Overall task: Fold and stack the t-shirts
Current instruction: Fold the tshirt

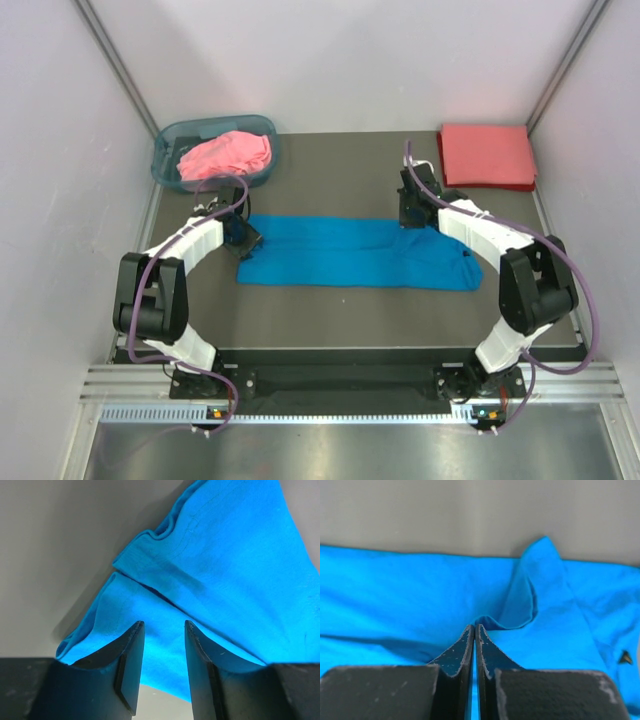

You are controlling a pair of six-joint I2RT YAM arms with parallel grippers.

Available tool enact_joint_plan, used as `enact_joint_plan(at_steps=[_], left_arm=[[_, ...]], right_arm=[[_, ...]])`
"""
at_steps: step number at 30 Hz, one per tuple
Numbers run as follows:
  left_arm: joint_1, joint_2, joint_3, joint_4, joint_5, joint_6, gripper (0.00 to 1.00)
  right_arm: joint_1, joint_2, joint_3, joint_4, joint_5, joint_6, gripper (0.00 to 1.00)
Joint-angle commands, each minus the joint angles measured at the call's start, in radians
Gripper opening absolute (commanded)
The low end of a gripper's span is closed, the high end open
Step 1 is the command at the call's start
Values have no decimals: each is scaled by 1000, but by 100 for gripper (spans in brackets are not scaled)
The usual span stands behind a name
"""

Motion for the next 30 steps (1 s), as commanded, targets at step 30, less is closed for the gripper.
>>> enact_joint_plan(at_steps=[30], left_arm=[[-1, -132, -8, -51, -76, -1, 43]], right_arm=[[40, -57, 16, 25, -37, -9, 31]])
